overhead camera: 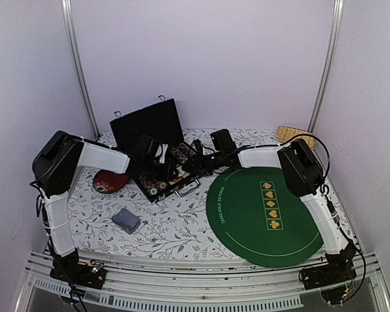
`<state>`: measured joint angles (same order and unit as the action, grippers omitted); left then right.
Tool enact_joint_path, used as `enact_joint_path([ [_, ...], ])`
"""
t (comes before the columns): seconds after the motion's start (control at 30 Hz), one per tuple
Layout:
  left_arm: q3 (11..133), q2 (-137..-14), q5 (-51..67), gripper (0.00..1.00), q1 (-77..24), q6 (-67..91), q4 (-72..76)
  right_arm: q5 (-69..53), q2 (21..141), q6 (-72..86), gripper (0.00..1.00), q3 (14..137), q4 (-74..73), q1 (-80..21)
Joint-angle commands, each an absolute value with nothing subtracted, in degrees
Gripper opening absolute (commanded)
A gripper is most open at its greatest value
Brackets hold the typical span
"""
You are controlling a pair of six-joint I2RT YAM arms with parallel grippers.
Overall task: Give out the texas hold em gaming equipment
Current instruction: Adjust the dealer button in the poker case.
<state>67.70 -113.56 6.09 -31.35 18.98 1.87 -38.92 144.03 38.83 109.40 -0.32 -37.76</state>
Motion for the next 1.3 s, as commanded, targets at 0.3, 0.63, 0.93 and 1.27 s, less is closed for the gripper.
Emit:
enact_joint_path([
  [0.3, 69.33, -118.23, 11.68, 0.37, -31.99, 20.84, 2.19, -42.20, 147.55, 41.97, 0.20, 110.65, 2.04, -38.17],
  [0.63, 68.87, -117.60, 14.11, 0.29, -32.00, 22.00, 5.05, -45.69, 147.62, 42.50, 0.15, 110.57, 3.83, -38.18],
  [0.93, 69.03, -117.00, 14.84, 0.29, -32.01, 21.14, 5.52, -47.14, 146.63, 42.26, 0.14, 110.57, 5.49, -38.14],
  [1.27, 66.66, -114.81, 15.69, 0.29, -32.07, 21.62, 9.30, -47.42, 143.27, 40.32, 0.15, 107.64, 7.65, -38.41],
])
